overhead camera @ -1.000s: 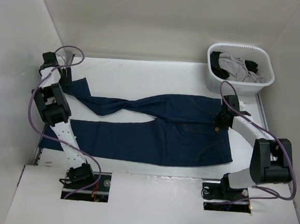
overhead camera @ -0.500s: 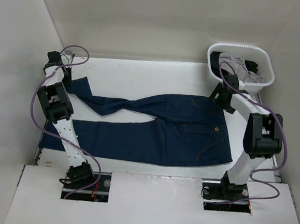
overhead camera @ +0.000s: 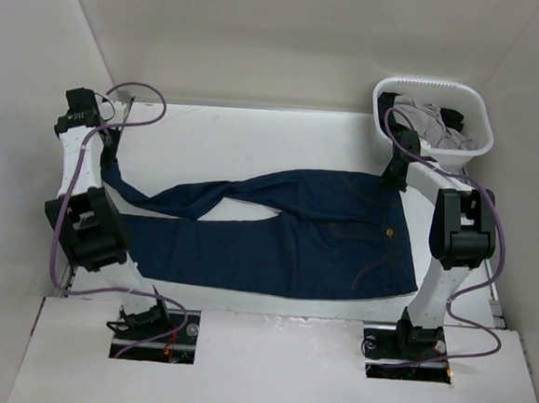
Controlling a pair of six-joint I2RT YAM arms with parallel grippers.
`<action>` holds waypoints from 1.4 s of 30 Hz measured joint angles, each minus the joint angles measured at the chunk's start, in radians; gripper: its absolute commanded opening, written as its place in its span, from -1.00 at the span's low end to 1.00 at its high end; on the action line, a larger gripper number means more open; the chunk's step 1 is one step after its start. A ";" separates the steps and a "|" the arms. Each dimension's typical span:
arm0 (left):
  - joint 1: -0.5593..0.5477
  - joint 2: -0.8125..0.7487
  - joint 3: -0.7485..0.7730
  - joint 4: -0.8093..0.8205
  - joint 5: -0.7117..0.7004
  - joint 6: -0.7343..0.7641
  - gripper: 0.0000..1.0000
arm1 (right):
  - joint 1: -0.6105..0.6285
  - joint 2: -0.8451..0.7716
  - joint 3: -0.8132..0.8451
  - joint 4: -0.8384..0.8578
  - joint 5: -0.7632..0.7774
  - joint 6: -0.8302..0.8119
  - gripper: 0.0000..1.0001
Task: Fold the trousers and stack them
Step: Flatten the trousers out
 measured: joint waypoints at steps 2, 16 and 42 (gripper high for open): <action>-0.007 -0.093 -0.049 -0.036 -0.047 0.058 -1.00 | -0.001 -0.013 -0.027 0.029 -0.013 -0.001 -1.00; -0.165 -0.240 0.035 -0.294 -0.315 0.319 -0.87 | -0.062 -0.448 -0.549 0.034 -0.120 0.011 -1.00; -0.137 0.195 0.477 0.087 0.219 -0.238 0.32 | 0.079 -0.509 -0.607 0.000 -0.073 0.037 -1.00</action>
